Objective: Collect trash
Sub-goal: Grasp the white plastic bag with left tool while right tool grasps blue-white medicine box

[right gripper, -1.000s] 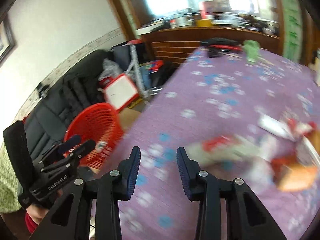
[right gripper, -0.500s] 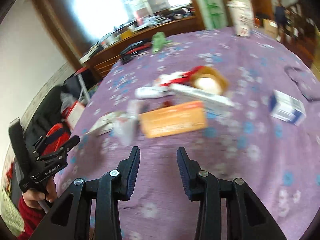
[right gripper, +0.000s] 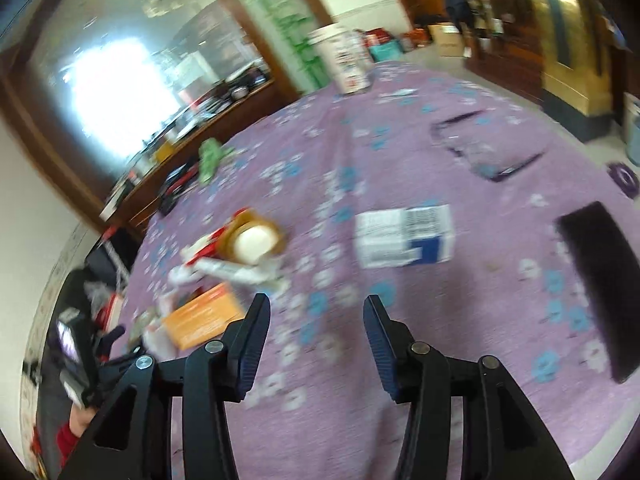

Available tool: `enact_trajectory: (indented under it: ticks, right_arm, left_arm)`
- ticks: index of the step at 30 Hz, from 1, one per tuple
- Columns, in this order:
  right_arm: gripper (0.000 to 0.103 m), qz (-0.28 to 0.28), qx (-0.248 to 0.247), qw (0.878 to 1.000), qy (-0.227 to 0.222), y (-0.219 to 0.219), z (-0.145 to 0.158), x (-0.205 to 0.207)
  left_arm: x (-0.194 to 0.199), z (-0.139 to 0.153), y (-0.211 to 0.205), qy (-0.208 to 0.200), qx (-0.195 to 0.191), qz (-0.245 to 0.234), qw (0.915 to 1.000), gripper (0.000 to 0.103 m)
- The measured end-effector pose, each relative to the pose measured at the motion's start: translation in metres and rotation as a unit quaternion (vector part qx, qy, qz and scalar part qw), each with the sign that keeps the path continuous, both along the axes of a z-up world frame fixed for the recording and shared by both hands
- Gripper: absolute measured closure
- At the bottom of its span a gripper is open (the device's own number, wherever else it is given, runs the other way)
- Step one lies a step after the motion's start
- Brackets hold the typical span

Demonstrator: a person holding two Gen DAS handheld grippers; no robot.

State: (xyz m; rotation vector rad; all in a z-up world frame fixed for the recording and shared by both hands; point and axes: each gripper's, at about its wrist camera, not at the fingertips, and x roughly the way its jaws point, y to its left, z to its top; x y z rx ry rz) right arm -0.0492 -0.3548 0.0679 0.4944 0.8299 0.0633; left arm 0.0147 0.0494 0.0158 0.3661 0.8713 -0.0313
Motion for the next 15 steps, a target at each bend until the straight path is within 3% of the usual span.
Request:
enact_trajectory:
  ticks: [1,3,6,8,9,12,15]
  right_arm:
    - [0.044,0.0,0.0,1.0,0.0,0.0,0.0,0.0]
    - [0.043,-0.021,-0.011,1.0,0.016,-0.012,-0.006,0.011]
    - [0.039,-0.027,-0.003,0.999,0.038,-0.019,-0.018,0.026]
    - [0.039,-0.03,0.011,0.999,0.043,-0.022,-0.023,0.029]
    - [0.039,-0.037,0.026,0.998,0.051,-0.029,-0.026,0.034]
    - [0.039,-0.05,0.009,0.998,0.036,-0.035,-0.016,0.039]
    - [0.031,-0.046,-0.013,0.999,0.02,-0.043,-0.01,0.06]
  left_arm:
    - [0.002,-0.001,-0.001,0.0,-0.003,0.001,1.0,0.027]
    - [0.005,-0.004,-0.002,0.008,-0.014,0.004,0.9999,0.051]
    - [0.006,-0.004,-0.003,0.008,-0.025,0.018,0.9995,0.058]
    - [0.004,-0.001,-0.002,0.001,-0.036,0.024,0.9991,0.071]
    - [0.003,0.0,-0.001,0.001,-0.042,0.027,0.9988,0.071]
    - [-0.005,0.006,0.004,0.0,-0.072,0.029,0.997,0.073]
    - [-0.014,0.01,0.008,-0.004,-0.093,0.031,0.9952,0.073]
